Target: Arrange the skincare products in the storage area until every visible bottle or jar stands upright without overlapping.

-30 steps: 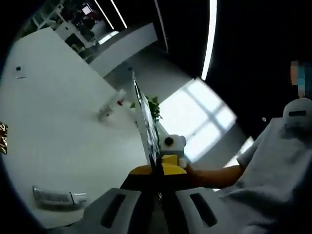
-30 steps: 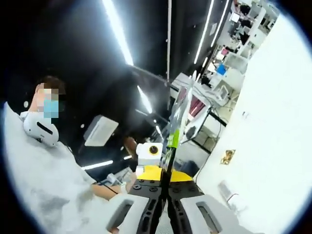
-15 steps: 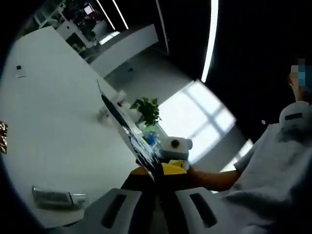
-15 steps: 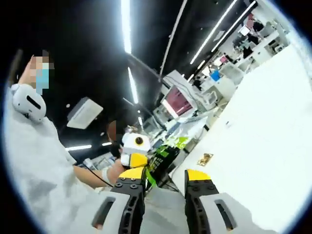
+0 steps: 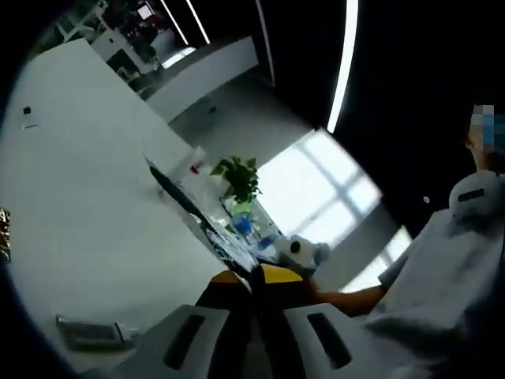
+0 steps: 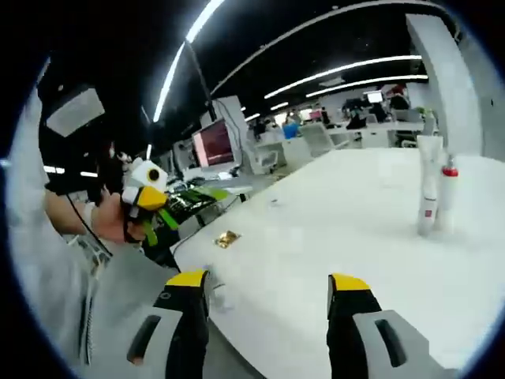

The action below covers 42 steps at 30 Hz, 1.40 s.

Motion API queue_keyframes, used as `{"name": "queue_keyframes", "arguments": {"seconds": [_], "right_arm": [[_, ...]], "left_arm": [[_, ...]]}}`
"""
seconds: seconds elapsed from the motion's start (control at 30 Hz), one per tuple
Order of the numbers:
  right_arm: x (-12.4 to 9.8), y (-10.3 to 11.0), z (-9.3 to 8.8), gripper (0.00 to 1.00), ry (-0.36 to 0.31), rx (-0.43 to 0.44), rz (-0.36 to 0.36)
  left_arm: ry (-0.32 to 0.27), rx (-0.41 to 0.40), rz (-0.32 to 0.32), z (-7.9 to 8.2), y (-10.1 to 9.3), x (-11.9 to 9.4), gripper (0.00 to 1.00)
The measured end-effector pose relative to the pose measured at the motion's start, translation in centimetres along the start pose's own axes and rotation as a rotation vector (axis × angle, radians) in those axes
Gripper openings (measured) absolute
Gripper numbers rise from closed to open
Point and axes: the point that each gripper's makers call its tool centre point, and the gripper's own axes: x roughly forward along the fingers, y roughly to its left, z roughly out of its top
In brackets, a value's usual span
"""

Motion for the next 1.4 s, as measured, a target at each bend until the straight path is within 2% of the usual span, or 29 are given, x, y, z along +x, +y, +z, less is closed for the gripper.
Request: {"name": "queue_keyframes", "arguments": {"seconds": [0.1, 0.17, 0.23, 0.27, 0.3, 0.37, 0.4, 0.43, 0.53, 0.7, 0.93, 1.07, 1.4], "right_arm": [[0.1, -0.2, -0.3, 0.61, 0.01, -0.076, -0.04], [0.4, 0.0, -0.6, 0.62, 0.0, -0.075, -0.047], [0.7, -0.6, -1.5, 0.61, 0.064, -0.171, -0.09], [0.9, -0.7, -1.3, 0.59, 0.061, -0.235, -0.102], [1.0, -0.5, -1.3, 0.58, 0.058, -0.245, -0.099], [1.3, -0.3, -3.1, 0.54, 0.144, -0.225, -0.067], [1.3, -0.3, -3.6, 0.53, 0.169, -0.214, -0.069], [1.3, -0.7, -3.7, 0.53, 0.174, -0.238, -0.085], [1.1, -0.9, -2.8, 0.52, 0.133, -0.227, -0.094], [1.0, -1.0, -3.1, 0.48, 0.146, -0.214, -0.097], [0.9, -0.7, -3.1, 0.45, 0.144, -0.26, -0.092], [0.8, -0.8, -2.9, 0.44, 0.136, -0.262, -0.098], [0.6, -0.9, -2.6, 0.41, 0.121, -0.277, -0.11]], "left_arm": [[0.001, 0.01, 0.001, 0.8, 0.2, 0.3, 0.0], [0.004, 0.018, 0.005, 1.2, 0.3, 0.6, 0.0], [-0.001, 0.017, 0.003, 1.6, 0.4, 1.0, 0.0], [-0.004, 0.005, -0.008, 1.8, 0.4, 1.2, 0.0], [-0.006, 0.0, -0.017, 2.0, 0.3, 1.4, 0.0], [-0.012, 0.002, -0.02, 2.5, 0.3, 1.8, 0.0], [-0.012, 0.002, -0.02, 2.6, 0.4, 2.0, 0.0], [-0.011, 0.002, -0.02, 2.8, 0.5, 2.2, 0.0], [0.017, 0.011, -0.006, 2.9, 1.1, 3.0, 0.0], [0.081, 0.005, 0.035, 2.9, 2.5, 4.3, 0.0], [0.09, 0.01, 0.048, 4.8, 3.7, 6.3, 0.0], [0.1, 0.014, 0.07, 5.8, 4.7, 7.5, 0.0], [0.108, 0.054, 0.073, 8.6, 6.2, 11.2, 0.0]]}}
